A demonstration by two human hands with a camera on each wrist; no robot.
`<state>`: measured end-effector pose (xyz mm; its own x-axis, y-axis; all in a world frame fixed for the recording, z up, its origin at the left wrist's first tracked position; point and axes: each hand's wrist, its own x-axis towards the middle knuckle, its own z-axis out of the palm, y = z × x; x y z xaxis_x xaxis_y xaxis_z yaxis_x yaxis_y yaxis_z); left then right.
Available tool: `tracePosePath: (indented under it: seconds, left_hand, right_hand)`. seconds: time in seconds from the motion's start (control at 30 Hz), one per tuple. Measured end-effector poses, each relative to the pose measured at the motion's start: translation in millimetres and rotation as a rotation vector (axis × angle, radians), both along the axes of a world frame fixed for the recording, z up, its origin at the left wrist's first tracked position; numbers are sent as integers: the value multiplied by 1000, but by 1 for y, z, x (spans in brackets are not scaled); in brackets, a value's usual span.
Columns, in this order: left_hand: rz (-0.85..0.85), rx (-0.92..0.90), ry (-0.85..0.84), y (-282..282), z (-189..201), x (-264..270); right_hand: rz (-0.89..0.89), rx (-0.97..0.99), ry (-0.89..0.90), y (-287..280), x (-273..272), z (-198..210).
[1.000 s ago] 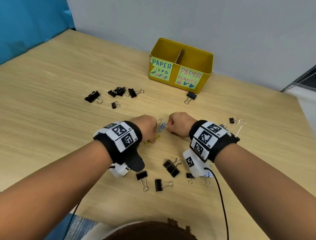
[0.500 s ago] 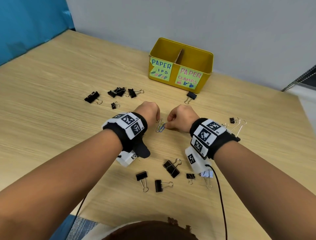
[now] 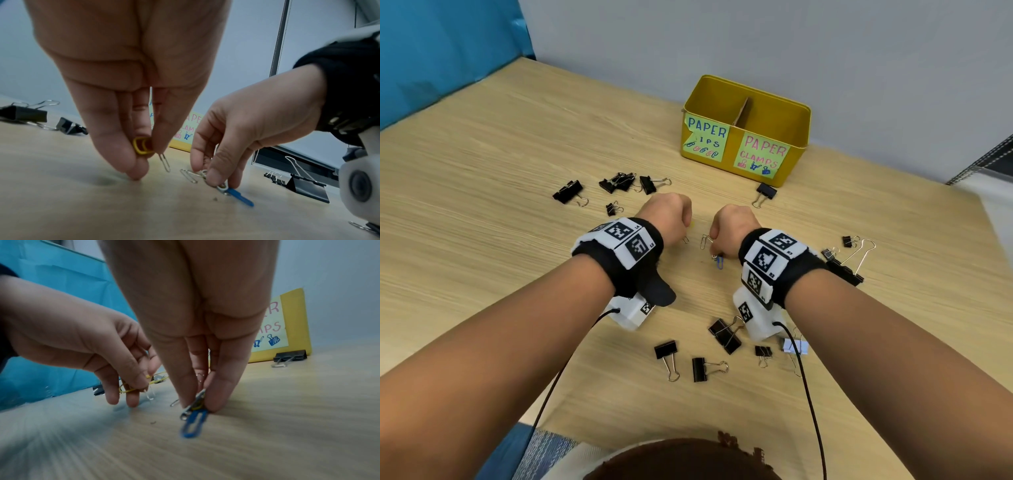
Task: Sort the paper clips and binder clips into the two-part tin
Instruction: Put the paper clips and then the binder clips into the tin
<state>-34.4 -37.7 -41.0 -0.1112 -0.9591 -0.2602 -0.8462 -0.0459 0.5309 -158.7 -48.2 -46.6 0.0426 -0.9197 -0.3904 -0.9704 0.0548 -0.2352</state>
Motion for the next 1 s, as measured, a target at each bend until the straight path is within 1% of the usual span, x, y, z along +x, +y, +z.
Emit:
tracePosePath:
  seconds: [0.13, 0.23, 0.4, 0.47, 0.57, 0.63, 0.77, 0.9, 1.0]
  left_hand:
    - [-7, 28, -5, 0, -4, -4]
    - [-16, 50, -4, 0, -6, -11]
    - [-36, 73, -27, -3, -6, -23]
    - [-40, 74, -35, -4, -7, -25]
    - [-55, 76, -56, -5, -9, -27]
    - [-68, 72, -79, -4, -10, -29]
    - [-113, 59, -141, -4, -9, -36]
    - [-111, 88, -142, -4, -11, -39]
    - [-140, 89, -145, -3, -11, -40]
  right_hand:
    - [-43, 59, -66, 1, -4, 1]
    - [-88, 51, -176, 4, -10, 0]
    - [-136, 53, -281, 7, -18, -2]
    - [-197, 91, -398, 7, -25, -2]
    - [-360, 173, -641, 6, -37, 4]
    - [-450, 232, -770, 5, -44, 9]
    - [-546, 253, -994, 2, -48, 15]
    - [-548, 235, -1044, 2, -47, 16]
    - [-534, 269, -1073, 4, -47, 15]
